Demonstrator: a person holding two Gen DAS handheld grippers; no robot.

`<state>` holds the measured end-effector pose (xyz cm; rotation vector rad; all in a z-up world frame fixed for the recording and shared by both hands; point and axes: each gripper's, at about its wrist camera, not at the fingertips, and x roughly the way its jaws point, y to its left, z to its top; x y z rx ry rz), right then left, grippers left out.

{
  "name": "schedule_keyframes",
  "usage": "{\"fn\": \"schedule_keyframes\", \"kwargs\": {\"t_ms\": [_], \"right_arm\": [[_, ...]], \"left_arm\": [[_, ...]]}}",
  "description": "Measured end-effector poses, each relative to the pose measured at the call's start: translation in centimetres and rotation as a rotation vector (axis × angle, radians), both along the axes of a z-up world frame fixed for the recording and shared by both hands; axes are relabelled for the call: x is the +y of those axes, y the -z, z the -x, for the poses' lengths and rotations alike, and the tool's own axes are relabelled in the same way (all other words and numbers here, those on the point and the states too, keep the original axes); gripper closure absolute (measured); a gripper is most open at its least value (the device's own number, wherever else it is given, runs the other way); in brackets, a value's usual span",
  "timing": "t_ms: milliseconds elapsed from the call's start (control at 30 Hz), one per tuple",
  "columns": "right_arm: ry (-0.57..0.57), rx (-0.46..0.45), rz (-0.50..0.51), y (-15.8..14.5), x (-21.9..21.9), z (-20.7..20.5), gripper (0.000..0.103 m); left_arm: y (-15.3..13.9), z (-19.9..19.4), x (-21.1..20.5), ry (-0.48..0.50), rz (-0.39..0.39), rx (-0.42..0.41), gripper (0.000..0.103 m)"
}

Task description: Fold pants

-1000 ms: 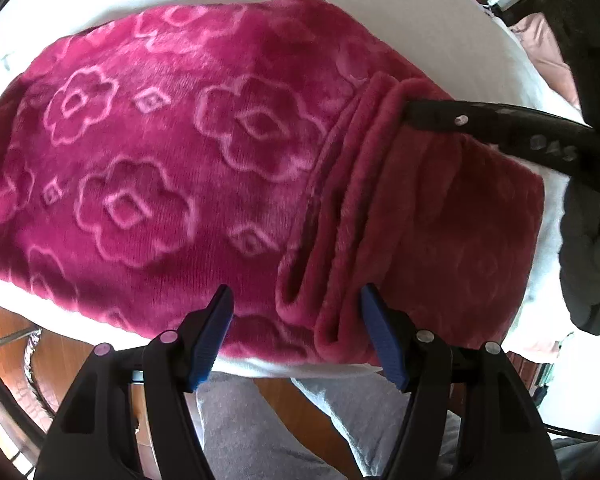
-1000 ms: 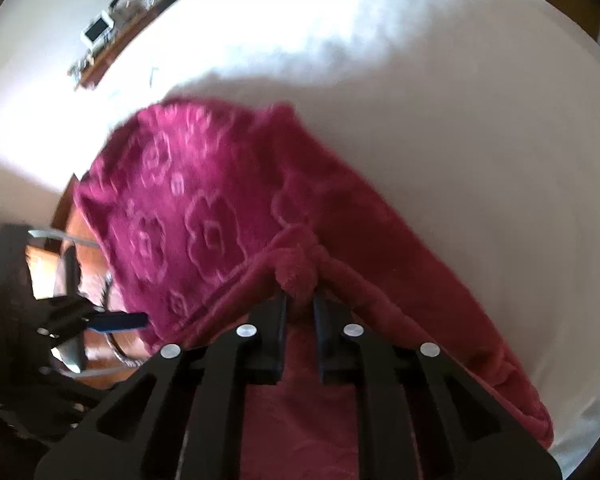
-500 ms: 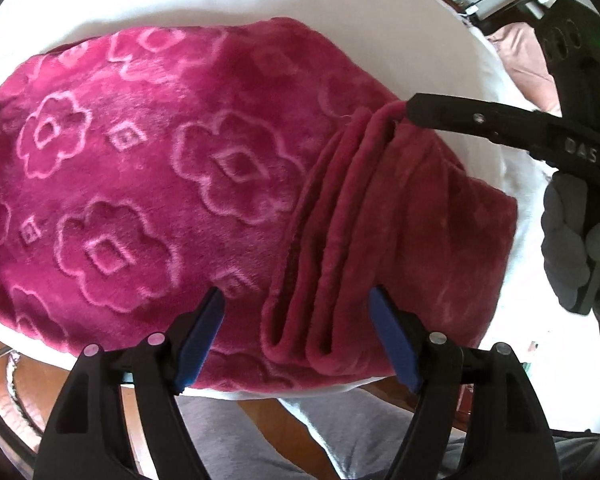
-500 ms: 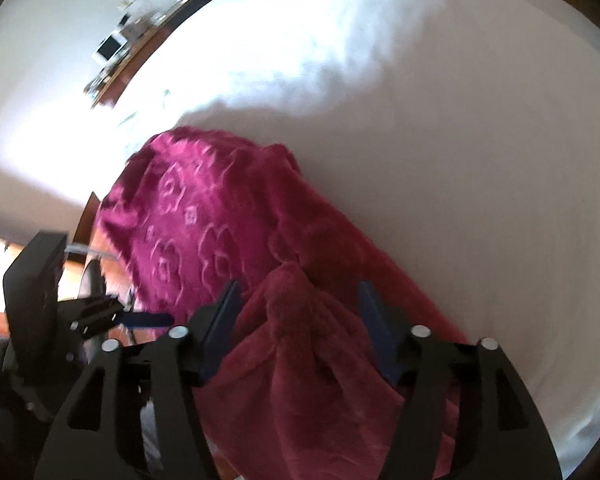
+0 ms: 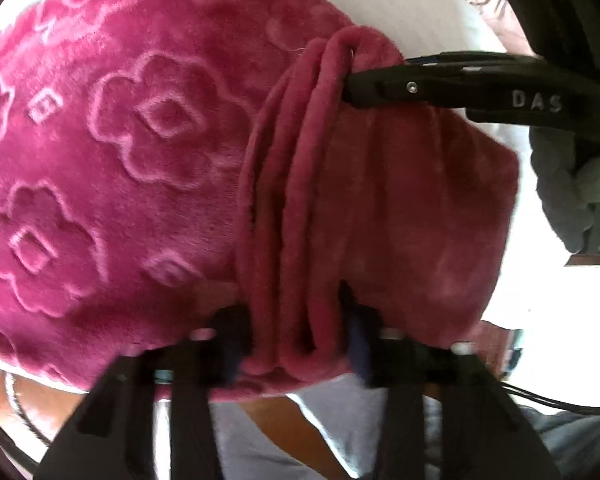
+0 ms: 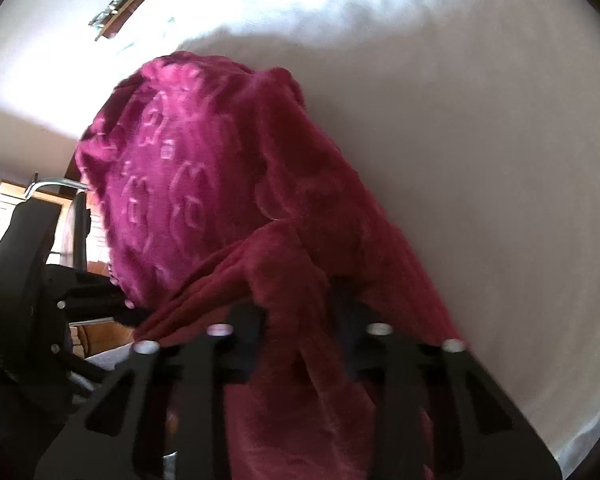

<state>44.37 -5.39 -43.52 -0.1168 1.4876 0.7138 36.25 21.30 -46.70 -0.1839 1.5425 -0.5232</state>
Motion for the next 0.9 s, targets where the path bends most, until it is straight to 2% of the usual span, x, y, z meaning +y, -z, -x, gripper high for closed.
{"fn": "schedule_keyframes", "kwargs": {"t_ms": [33,167,267,333,400,433,500,600,633,733,900], "right_arm": [[0.004,-0.009,-0.009,-0.6,0.0,0.1,0.086],[0.036,-0.062,-0.075,-3.6,0.5,0.2,0.087],[0.044,-0.079,-0.106,-4.0,2.1,-0.1,0.087],[0.028,-0.092,-0.067,-3.1,3.9,-0.4,0.086],[0.029,-0.104,-0.003,-1.5,5.3,-0.5,0.084],[0.04,-0.109,0.032,-0.7,5.8,-0.6,0.078],[0.073,-0.108,0.042,-0.2,5.9,-0.8,0.073],[0.152,-0.122,0.01,-1.4,4.7,-0.5,0.07],[0.184,-0.135,-0.007,-2.3,3.8,0.0,0.07],[0.264,-0.156,-0.032,-4.3,0.7,1.8,0.069],[0.409,-0.149,0.006,-5.7,-5.7,5.7,0.069]], "left_arm": [[-0.7,0.0,0.2,-0.004,0.02,-0.008,0.078],[-3.9,0.5,2.3,-0.024,0.077,-0.072,0.08],[-5.4,0.5,4.4,-0.066,0.07,-0.104,0.08],[-4.8,0.5,5.5,-0.091,0.045,-0.102,0.078],[-3.1,0.2,6.0,-0.109,-0.012,-0.081,0.068],[-1.7,-0.1,6.3,-0.124,-0.052,-0.059,0.065],[-0.2,-0.6,6.6,-0.134,-0.063,-0.032,0.058],[-0.1,-0.7,6.3,-0.136,-0.064,-0.024,0.056],[-0.8,-0.7,6.2,-0.117,-0.082,-0.042,0.052],[-2.6,-0.7,6.6,-0.091,-0.12,-0.09,0.05],[-6.4,-1.2,6.0,-0.102,-0.135,-0.172,0.05]]}}
